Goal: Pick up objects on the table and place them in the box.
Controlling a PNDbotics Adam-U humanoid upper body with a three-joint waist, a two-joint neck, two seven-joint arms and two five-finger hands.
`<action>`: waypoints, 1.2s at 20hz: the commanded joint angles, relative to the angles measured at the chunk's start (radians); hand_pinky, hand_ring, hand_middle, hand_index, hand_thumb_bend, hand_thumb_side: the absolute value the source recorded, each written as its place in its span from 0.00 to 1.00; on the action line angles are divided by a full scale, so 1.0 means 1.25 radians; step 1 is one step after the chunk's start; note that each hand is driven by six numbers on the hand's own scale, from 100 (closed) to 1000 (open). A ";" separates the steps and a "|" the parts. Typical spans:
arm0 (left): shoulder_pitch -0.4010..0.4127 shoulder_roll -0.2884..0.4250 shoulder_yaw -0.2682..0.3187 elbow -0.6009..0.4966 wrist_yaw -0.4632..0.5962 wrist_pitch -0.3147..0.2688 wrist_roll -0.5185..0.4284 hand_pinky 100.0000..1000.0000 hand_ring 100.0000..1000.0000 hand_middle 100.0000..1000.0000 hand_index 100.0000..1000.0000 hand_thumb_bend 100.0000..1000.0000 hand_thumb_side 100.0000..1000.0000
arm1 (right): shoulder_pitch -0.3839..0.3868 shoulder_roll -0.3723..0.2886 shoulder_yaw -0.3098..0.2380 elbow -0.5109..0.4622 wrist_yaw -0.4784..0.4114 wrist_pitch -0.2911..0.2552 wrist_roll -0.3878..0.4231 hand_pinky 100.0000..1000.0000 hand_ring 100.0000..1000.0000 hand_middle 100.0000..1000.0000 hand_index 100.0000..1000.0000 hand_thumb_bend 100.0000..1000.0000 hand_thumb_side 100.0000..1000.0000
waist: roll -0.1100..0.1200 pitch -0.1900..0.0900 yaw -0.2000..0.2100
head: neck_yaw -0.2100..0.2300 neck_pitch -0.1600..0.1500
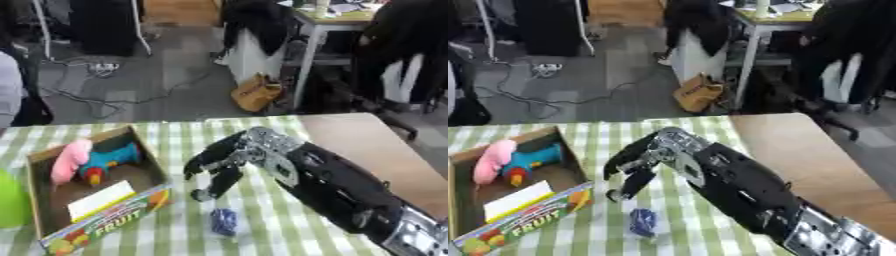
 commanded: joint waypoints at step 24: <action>-0.011 0.022 0.003 -0.011 -0.005 0.000 0.003 0.86 0.91 0.88 0.87 0.11 1.00 | 0.071 -0.073 0.030 -0.057 -0.093 -0.012 -0.036 1.00 1.00 1.00 1.00 0.15 1.00 | -0.018 -0.009 0.003 | -0.005 -0.006</action>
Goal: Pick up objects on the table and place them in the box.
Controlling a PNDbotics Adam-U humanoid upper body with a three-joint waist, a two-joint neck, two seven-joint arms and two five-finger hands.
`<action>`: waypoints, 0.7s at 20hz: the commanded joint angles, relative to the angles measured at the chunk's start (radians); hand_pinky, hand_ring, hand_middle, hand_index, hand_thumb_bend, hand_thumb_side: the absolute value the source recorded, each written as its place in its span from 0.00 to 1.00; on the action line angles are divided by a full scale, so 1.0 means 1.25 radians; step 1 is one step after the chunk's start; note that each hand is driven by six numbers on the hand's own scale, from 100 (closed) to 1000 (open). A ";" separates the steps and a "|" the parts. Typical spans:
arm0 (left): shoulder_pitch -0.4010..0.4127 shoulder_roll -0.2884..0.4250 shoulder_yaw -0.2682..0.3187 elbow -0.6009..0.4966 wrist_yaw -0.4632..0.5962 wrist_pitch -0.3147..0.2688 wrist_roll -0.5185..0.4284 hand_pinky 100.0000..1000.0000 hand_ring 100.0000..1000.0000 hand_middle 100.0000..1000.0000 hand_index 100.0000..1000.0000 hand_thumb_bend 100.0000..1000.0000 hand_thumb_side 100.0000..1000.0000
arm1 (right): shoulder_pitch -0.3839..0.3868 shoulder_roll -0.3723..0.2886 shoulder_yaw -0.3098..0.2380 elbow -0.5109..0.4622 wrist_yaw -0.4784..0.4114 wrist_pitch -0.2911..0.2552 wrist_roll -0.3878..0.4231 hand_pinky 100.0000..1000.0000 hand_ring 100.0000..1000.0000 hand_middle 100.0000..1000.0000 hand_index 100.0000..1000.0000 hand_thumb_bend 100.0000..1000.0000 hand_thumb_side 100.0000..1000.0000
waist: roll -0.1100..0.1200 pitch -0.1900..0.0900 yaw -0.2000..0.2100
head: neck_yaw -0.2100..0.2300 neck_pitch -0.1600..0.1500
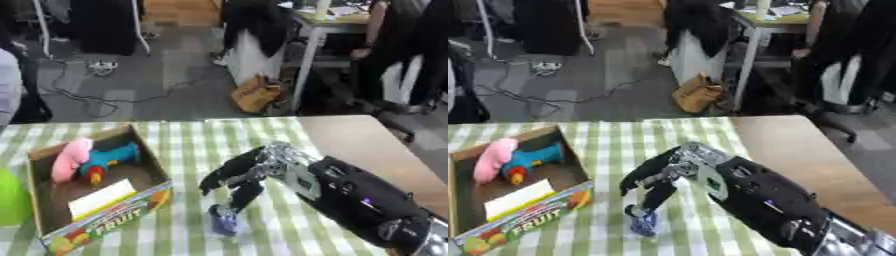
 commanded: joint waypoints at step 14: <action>-0.019 0.017 0.004 -0.011 -0.002 -0.002 0.004 0.86 0.91 0.88 0.87 0.10 1.00 | 0.046 0.011 -0.036 0.057 0.116 -0.046 -0.061 1.00 1.00 1.00 1.00 0.16 1.00 | -0.001 0.001 0.010 | -0.009 -0.021</action>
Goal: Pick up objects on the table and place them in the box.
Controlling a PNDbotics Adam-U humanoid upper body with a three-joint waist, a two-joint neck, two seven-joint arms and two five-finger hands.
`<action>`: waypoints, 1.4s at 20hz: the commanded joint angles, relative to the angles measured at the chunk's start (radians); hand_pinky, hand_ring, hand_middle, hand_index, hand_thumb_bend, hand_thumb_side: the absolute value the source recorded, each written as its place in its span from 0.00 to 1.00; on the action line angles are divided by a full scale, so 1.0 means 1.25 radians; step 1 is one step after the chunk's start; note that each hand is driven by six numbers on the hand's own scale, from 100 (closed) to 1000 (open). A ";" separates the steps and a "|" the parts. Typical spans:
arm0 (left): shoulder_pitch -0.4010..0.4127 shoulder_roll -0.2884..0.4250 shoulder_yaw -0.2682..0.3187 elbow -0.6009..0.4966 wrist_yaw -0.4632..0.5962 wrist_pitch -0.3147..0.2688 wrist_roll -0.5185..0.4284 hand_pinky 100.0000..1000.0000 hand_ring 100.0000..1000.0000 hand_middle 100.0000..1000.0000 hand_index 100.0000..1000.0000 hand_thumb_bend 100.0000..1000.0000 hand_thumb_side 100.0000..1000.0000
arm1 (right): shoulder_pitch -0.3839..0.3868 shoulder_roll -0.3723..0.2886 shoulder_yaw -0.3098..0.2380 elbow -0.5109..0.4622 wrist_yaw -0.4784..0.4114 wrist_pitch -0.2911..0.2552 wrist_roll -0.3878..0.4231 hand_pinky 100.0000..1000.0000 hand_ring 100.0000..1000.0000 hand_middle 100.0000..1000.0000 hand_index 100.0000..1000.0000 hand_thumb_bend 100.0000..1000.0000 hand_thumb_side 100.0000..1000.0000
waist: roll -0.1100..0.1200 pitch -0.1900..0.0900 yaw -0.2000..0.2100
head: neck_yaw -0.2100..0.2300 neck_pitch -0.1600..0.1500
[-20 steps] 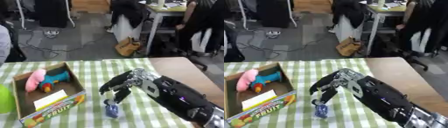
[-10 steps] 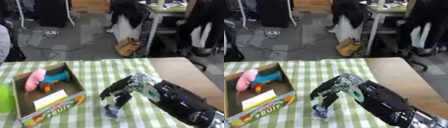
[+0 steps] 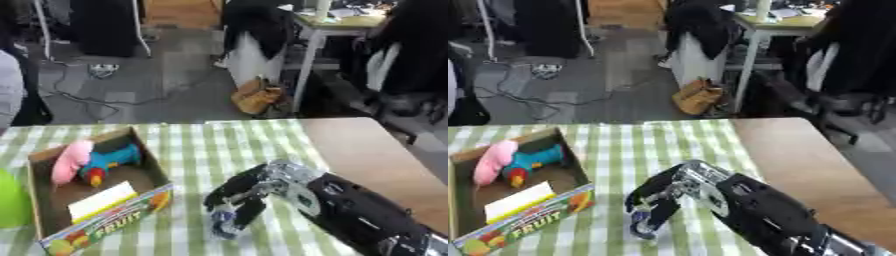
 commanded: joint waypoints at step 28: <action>-0.018 0.014 0.004 -0.011 -0.003 -0.003 0.006 0.86 0.90 0.87 0.87 0.11 1.00 | 0.026 0.003 -0.029 0.032 0.237 -0.077 -0.121 0.61 0.72 0.91 0.96 0.10 0.91 | 0.002 0.005 -0.003 | -0.014 -0.006</action>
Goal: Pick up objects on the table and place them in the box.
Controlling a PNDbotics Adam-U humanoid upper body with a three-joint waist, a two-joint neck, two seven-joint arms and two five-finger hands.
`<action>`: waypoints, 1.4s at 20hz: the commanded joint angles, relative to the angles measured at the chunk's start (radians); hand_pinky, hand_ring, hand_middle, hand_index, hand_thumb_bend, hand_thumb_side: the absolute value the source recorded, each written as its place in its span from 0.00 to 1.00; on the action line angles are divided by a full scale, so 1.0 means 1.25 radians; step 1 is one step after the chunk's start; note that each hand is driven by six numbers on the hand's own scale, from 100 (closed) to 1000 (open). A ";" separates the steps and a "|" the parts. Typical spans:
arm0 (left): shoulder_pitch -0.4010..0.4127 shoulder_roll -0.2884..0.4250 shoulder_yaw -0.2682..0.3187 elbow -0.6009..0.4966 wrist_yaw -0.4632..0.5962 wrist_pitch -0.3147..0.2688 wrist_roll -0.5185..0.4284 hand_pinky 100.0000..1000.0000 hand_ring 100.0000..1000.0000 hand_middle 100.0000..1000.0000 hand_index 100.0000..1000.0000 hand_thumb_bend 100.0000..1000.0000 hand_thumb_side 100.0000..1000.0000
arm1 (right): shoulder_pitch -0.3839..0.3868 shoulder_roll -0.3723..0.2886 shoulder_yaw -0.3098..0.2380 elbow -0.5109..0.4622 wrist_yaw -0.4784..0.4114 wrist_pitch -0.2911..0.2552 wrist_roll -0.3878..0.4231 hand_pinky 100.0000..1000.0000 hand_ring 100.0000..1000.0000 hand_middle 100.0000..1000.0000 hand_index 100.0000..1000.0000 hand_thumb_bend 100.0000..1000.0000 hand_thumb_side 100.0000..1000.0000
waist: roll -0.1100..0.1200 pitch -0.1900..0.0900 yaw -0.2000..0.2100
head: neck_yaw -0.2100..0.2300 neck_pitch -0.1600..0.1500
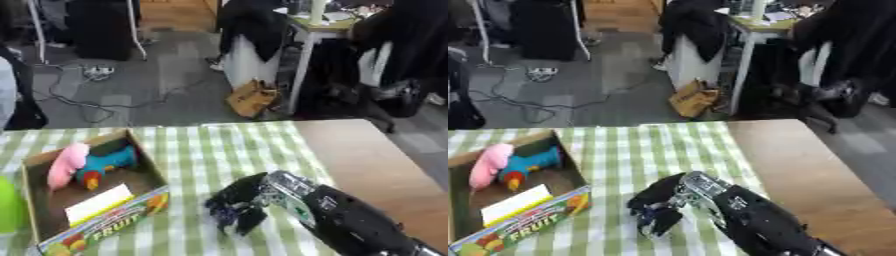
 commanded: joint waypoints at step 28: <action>-0.024 0.013 0.007 -0.011 -0.002 -0.006 0.006 0.87 0.90 0.86 0.87 0.11 1.00 | 0.030 0.026 -0.105 0.184 0.373 -0.167 -0.565 0.00 0.00 0.10 0.46 0.00 0.77 | 0.014 0.015 0.010 | -0.015 -0.018</action>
